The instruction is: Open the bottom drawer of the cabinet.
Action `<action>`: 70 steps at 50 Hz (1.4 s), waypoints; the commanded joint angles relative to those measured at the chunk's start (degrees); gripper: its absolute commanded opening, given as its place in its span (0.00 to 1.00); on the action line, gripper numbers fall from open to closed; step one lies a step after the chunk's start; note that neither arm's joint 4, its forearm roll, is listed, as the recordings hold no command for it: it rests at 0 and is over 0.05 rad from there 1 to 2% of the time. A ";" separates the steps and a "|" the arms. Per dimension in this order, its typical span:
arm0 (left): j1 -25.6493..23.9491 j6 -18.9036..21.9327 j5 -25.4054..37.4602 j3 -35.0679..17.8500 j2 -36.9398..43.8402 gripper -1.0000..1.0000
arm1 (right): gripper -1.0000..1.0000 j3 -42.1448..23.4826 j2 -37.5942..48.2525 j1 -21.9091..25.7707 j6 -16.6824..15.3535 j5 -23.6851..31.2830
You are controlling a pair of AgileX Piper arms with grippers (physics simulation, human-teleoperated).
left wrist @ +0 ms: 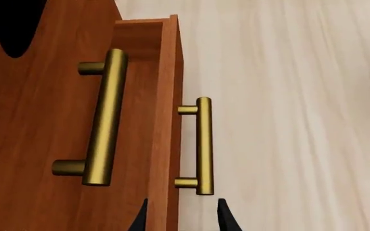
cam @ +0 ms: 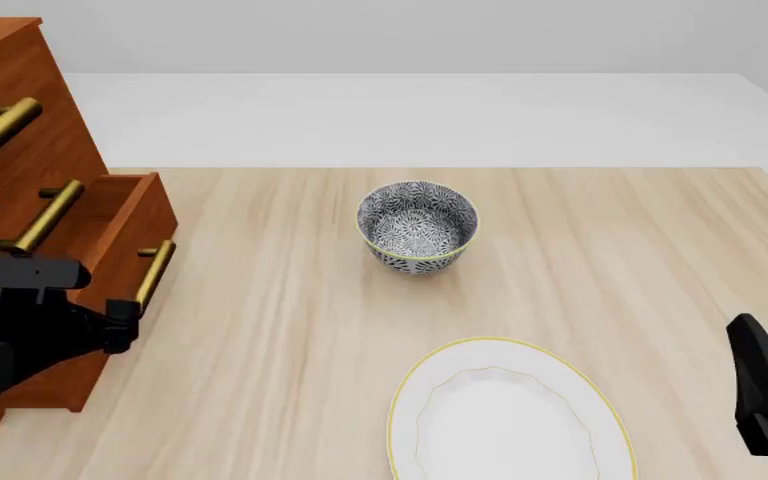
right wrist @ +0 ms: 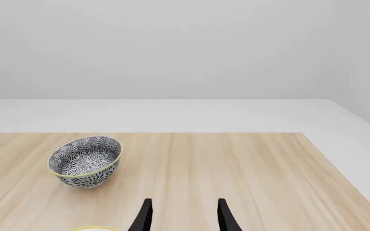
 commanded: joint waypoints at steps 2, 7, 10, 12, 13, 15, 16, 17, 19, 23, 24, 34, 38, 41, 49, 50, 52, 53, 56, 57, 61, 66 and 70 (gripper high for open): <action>-1.30 -0.68 -1.00 0.61 2.23 1.00 | 1.00 0.00 0.00 0.01 0.00 0.00; -2.40 -0.76 -0.37 0.35 2.27 1.00 | 1.00 0.00 0.01 0.01 -0.01 0.00; -3.16 -0.68 1.62 -0.24 0.71 1.00 | 1.00 0.00 0.00 -0.01 0.01 0.00; -3.35 -0.54 2.36 -0.62 0.29 1.00 | 1.00 0.00 0.01 0.01 0.00 0.00; -3.57 -0.46 2.77 -0.83 0.14 1.00 | 1.00 0.00 0.01 0.00 0.00 0.00; -3.88 -0.30 3.29 -1.08 -0.03 1.00 | 1.00 0.00 -0.01 0.00 0.00 0.00; -4.02 -0.41 3.48 -1.18 -0.07 1.00 | 1.00 0.00 0.00 0.01 0.01 0.00; -4.11 -0.04 3.63 -1.33 0.15 1.00 | 1.00 0.00 0.01 0.01 -0.01 0.00; -4.21 0.18 3.93 -1.58 0.25 1.00 | 1.00 0.00 0.00 -0.01 0.00 0.00; -4.91 0.41 5.83 -2.42 -0.86 1.00 | 1.00 0.00 0.00 0.00 0.01 0.00; -5.27 0.43 6.59 -2.73 -1.27 1.00 | 1.00 0.00 0.00 0.00 -0.01 0.00; -6.68 1.34 8.97 -4.44 -1.21 1.00 | 1.00 0.00 0.01 -0.01 0.01 0.00; -7.16 1.54 8.77 -4.57 -0.45 1.00 | 1.00 0.00 0.01 0.00 0.00 0.00; -7.54 1.56 9.17 -4.93 -0.36 1.00 | 1.00 0.00 0.00 0.00 0.01 0.00; -8.48 1.95 10.32 -5.69 -0.05 1.00 | 1.00 0.00 0.00 0.00 0.01 0.00; -8.60 2.00 10.46 -5.80 -0.02 1.00 | 1.00 0.00 0.01 0.00 0.00 0.00; -8.87 2.01 10.81 -6.05 0.02 1.00 | 1.00 0.00 0.01 -0.01 0.01 0.00; -9.04 1.93 10.96 -6.14 0.00 1.00 | 1.00 0.00 0.01 -0.01 0.01 0.00; -9.68 2.04 11.05 -6.42 0.62 1.00 | 1.00 0.00 0.01 -0.01 0.00 0.00; -9.73 2.10 11.00 -6.44 0.71 1.00 | 1.00 0.00 0.00 -0.01 0.00 0.00; -10.57 2.01 10.83 -6.49 1.49 1.00 | 1.00 0.00 0.01 0.00 0.00 0.00; -11.44 1.81 10.63 -6.45 2.02 1.00 | 1.00 0.00 0.00 0.00 0.01 0.00; -11.98 1.41 11.07 -6.71 1.81 1.00 | 1.00 0.00 0.00 0.00 0.01 0.00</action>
